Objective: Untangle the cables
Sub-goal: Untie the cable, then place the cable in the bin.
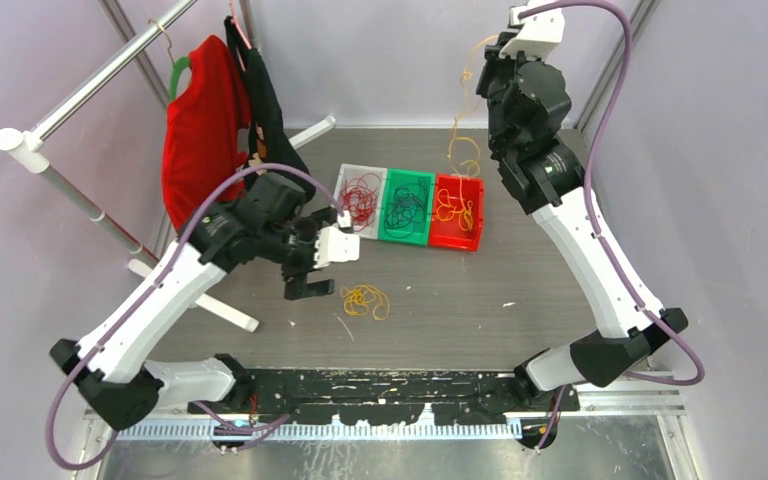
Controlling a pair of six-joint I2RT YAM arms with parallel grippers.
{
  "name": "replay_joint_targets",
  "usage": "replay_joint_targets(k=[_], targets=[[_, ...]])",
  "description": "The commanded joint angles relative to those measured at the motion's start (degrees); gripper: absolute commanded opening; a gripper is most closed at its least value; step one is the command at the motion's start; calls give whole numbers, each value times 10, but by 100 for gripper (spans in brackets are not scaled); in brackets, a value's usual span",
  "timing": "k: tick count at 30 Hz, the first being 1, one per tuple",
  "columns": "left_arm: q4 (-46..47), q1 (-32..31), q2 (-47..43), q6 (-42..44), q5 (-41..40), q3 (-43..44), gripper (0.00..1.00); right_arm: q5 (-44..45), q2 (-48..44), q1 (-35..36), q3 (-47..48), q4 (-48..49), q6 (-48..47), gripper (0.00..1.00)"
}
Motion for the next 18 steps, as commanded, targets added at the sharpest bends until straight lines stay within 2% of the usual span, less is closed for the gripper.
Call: replay_joint_targets(k=[1,10,18], targets=[[-78,10,-34,-43,-2,63,99,13,-14,-12,-36,41,-1,1],[-149,61,34,-124,-41,281,99,45,-25,-48,-180,43,53,1],[-141,69,26,-120,-61,315,99,42,-32,-96,-264,45,120,1]])
